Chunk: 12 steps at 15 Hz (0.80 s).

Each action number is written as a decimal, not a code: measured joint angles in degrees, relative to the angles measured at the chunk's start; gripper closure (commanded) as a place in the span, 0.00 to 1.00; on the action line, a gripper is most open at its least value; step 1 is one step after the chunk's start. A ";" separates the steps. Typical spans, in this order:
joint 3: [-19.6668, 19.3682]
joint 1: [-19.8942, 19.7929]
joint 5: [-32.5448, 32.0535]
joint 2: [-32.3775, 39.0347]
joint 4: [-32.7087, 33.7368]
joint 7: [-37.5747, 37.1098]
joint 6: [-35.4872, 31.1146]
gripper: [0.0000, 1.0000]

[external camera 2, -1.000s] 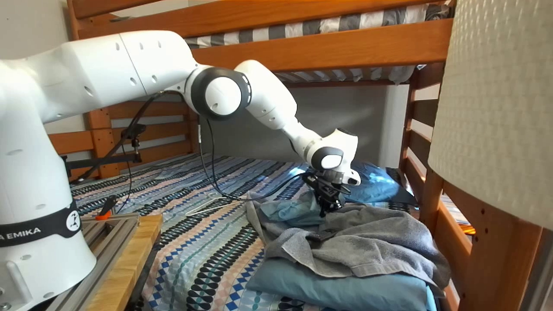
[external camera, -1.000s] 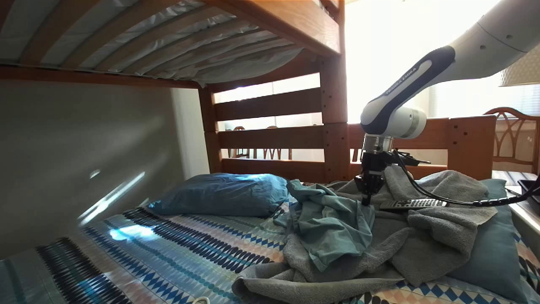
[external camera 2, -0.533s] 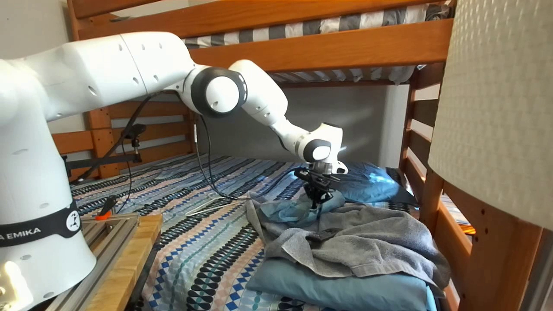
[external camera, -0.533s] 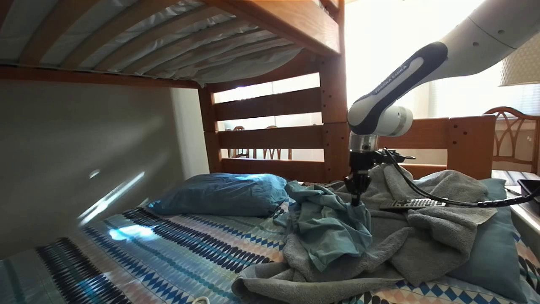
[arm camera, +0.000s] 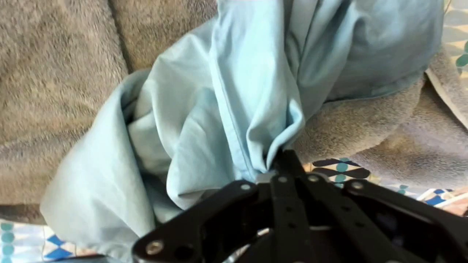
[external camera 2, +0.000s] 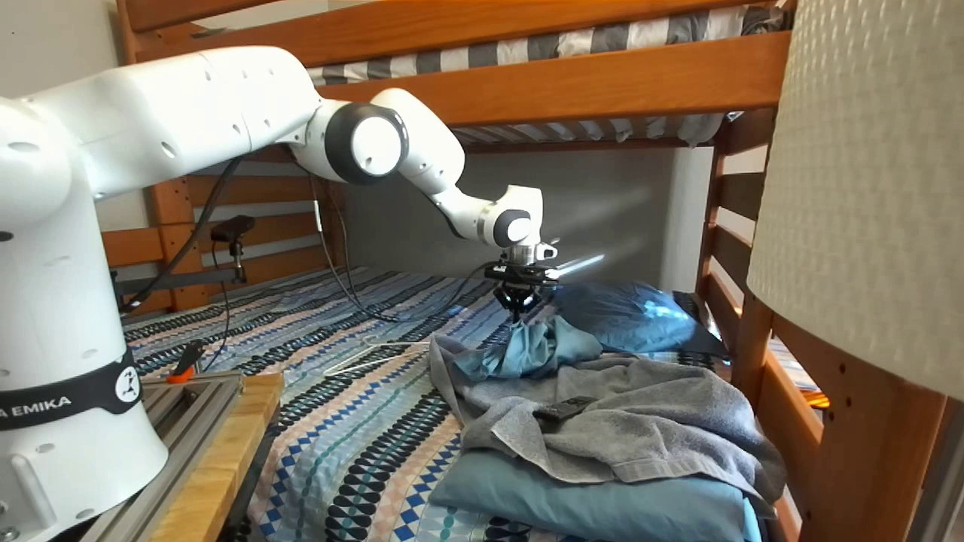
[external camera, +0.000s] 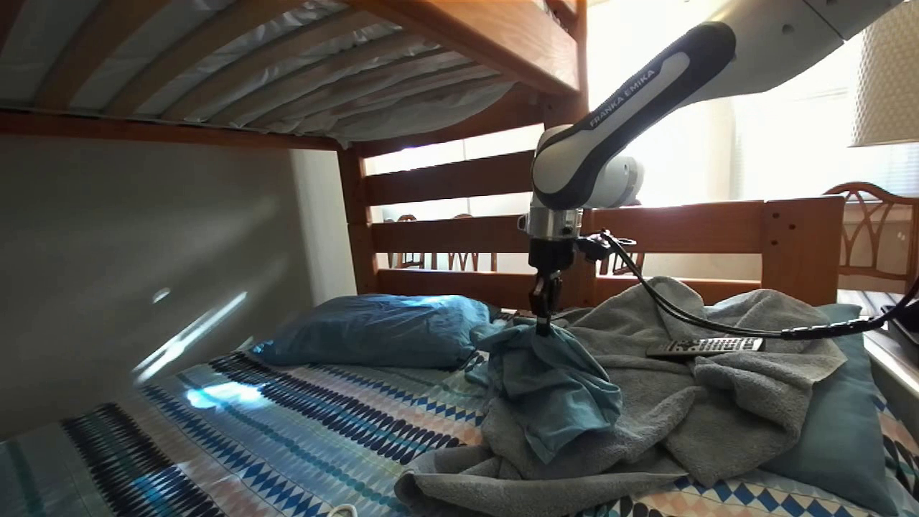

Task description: Fold the blue towel on the bed

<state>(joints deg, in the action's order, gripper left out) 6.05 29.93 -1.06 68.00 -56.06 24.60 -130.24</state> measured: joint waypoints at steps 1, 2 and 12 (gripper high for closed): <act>0.17 0.50 -0.17 -0.37 -0.01 2.22 -0.62 1.00; 0.45 0.83 -0.19 -0.70 -0.05 4.62 -1.29 1.00; 7.10 -1.63 -0.05 -1.20 -0.53 22.77 -2.39 0.28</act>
<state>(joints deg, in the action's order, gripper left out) 13.15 28.29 -1.10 66.80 -56.59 47.37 -132.63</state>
